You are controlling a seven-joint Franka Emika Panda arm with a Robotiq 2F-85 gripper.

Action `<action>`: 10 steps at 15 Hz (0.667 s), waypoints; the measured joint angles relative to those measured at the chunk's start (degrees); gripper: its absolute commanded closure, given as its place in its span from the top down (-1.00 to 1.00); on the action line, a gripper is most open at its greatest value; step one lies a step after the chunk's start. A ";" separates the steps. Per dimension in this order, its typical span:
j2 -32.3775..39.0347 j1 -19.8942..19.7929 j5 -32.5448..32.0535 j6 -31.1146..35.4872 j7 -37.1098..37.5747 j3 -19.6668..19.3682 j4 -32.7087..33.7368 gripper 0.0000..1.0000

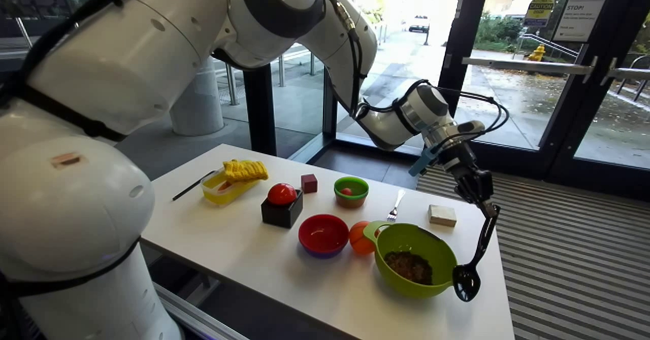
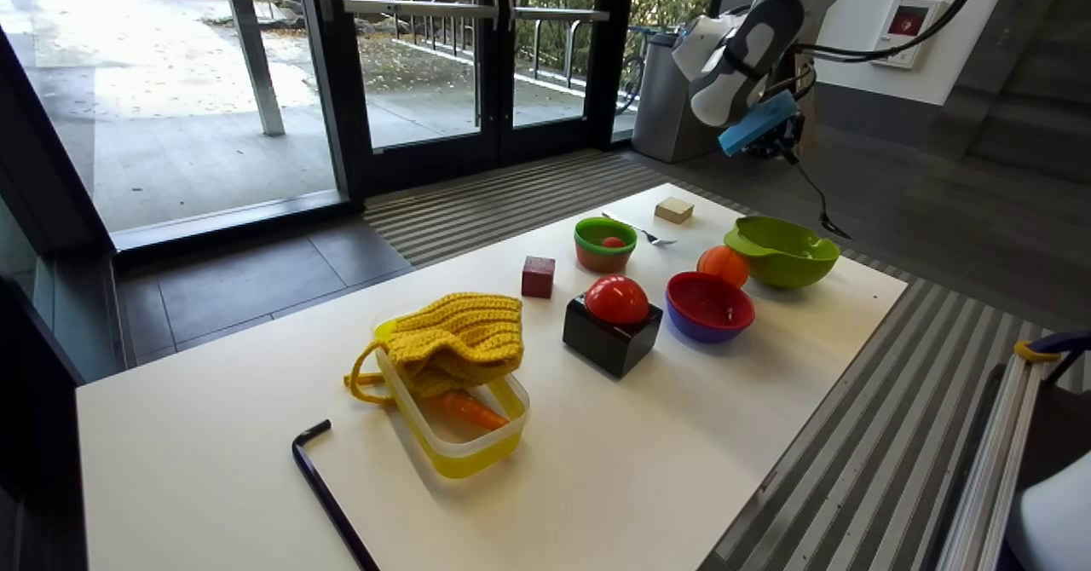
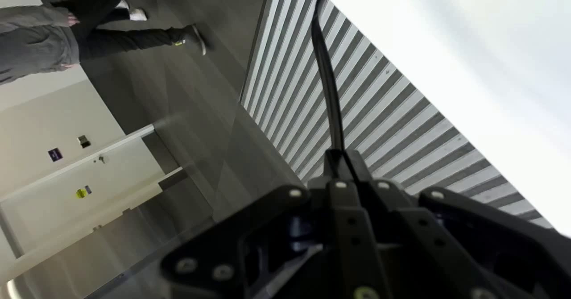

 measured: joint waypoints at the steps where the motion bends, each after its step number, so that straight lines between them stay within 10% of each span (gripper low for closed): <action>1: -0.10 0.65 -1.11 0.00 0.81 -0.03 0.43 -0.98; 10: -4.46 3.46 -7.03 2.65 2.98 3.80 -0.40 -0.98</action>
